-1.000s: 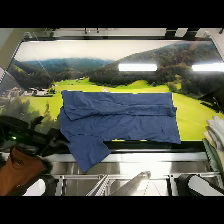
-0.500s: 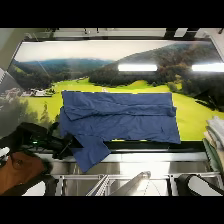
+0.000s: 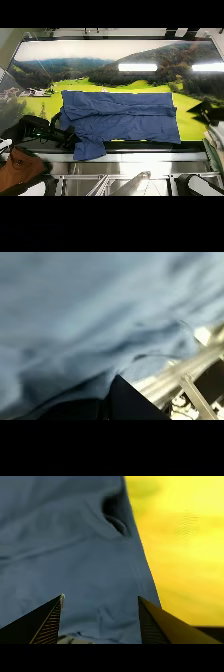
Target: Fold the shirts.
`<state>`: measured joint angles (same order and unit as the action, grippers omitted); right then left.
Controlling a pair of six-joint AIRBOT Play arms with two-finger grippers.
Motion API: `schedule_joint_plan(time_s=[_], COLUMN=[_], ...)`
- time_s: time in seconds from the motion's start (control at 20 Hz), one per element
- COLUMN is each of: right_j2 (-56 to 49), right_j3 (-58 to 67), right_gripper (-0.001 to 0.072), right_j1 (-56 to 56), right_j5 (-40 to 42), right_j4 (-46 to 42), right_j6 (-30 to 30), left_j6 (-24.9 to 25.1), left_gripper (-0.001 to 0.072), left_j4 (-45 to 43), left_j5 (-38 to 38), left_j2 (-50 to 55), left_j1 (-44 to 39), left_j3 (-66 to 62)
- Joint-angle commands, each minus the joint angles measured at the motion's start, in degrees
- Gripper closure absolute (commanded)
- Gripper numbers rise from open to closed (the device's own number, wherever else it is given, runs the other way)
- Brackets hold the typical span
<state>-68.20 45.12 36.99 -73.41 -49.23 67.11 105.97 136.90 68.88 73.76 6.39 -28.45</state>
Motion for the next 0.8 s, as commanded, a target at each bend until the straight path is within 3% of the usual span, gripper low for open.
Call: schedule_joint_plan(time_s=[0.0, 0.25, 0.35, 0.4, 0.6, 0.65, 0.7, 0.75], right_j2=[-1.5, -9.3, -11.1, -11.1, -11.1, -11.1, -11.1, -11.0], right_j3=[-9.1, -11.6, -11.9, -12.3, -14.1, -14.2, -14.2, -14.3], right_gripper=[0.0179, 0.0187, 0.0208, 0.0256, 0.0256, 0.0314, 0.0459, 0.0496], right_j1=[3.8, 5.3, 5.3, 5.3, 4.0, 2.9, 1.9, 1.0], right_j5=[1.8, -0.7, -1.9, -2.2, -3.7, -5.3, -6.9, -8.1], right_j4=[-1.4, -4.7, -3.3, -3.1, 0.7, 2.1, 2.6, 2.8], right_j6=[0.1, -4.3, -7.1, -8.0, -10.6, -11.4, -12.5, -12.5], left_j6=[2.5, 6.9, 8.2, 8.6, 10.8, 11.2, 11.9, 12.4], left_gripper=[0.0684, 0.0684, 0.0684, 0.0684, 0.0684, 0.0684, 0.0684, 0.0684], left_j4=[0.7, 1.1, 1.1, 1.1, 1.2, 1.2, 1.3, 1.3], left_j5=[3.3, 7.6, 8.3, 8.4, 9.4, 9.6, 8.9, 7.8], left_j2=[-1.0, 4.0, 5.2, 5.2, 5.2, 5.0, 4.2, 2.7], left_j1=[0.0, 0.0, 0.0, 0.0, 0.0, 0.0, 0.0, 0.0], left_j3=[-2.1, -3.6, -3.6, -3.6, -3.5, -3.3, -2.4, -0.9])
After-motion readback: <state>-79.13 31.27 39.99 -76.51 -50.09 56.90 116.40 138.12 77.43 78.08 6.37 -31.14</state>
